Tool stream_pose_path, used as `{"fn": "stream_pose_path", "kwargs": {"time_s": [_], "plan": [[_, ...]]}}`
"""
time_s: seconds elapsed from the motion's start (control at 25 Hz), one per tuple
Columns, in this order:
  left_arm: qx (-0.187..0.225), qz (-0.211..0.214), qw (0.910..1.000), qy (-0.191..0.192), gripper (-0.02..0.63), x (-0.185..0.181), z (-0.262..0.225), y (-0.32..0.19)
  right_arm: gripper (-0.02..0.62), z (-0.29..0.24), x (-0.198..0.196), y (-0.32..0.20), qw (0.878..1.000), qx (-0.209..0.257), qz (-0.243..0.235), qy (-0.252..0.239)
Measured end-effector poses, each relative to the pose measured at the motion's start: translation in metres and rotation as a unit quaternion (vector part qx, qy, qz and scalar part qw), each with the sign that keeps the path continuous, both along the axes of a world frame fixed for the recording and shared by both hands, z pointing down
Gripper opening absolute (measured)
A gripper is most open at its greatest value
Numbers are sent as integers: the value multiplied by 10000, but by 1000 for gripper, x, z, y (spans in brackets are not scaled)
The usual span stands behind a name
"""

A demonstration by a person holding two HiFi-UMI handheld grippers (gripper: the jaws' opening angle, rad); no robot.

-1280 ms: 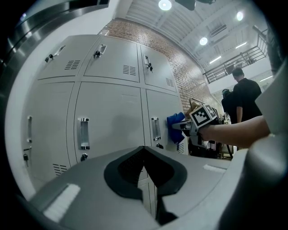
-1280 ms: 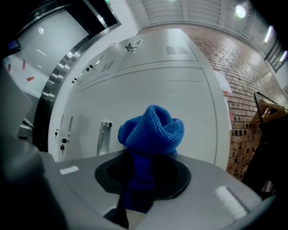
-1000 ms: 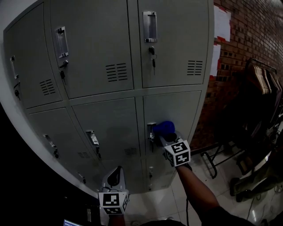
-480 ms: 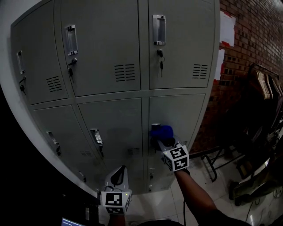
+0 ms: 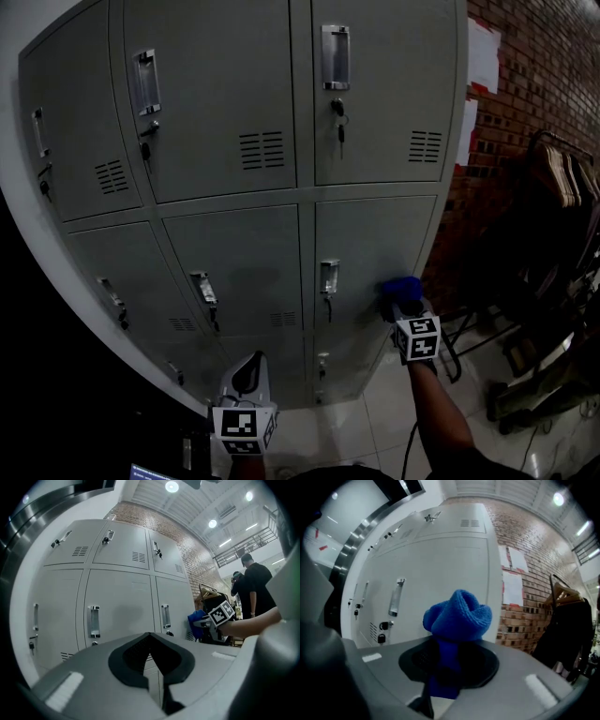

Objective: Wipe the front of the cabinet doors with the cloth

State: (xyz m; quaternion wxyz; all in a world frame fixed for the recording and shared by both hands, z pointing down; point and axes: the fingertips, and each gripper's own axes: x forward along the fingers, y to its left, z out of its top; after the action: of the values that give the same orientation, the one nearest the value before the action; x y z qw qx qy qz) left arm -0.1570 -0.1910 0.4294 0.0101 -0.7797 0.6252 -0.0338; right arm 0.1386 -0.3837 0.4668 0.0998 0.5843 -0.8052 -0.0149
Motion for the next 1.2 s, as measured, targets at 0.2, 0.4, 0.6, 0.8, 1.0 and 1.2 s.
{"fn": "stream_pose_path", "kwargs": {"time_s": [0.2, 0.4, 0.6, 0.8, 1.0, 1.2], "plan": [[-32, -96, 9999, -11, 14, -5, 1, -3, 106, 15, 37, -23, 9977, -276, 612, 54], [-25, -115, 9999, -22, 14, -4, 0, -4, 110, 20, 13, -27, 9981, -380, 492, -13], [-68, -159, 9998, -31, 14, -9, 4, -4, 104, 19, -44, -14, 9989, -407, -205, -72], [-137, -477, 9988, -37, 14, -30, 6, -2, 103, 18, -96, -4, 9965, -450, -694, -86], [-187, -526, 9984, -15, 14, -34, 11, 0, 101, 13, -140, 6, 9928, -447, -1114, -34], [-133, -458, 9989, -27, 14, -30, 7, 1, 98, 12, -155, 10, 9917, -428, -1209, 10]]}}
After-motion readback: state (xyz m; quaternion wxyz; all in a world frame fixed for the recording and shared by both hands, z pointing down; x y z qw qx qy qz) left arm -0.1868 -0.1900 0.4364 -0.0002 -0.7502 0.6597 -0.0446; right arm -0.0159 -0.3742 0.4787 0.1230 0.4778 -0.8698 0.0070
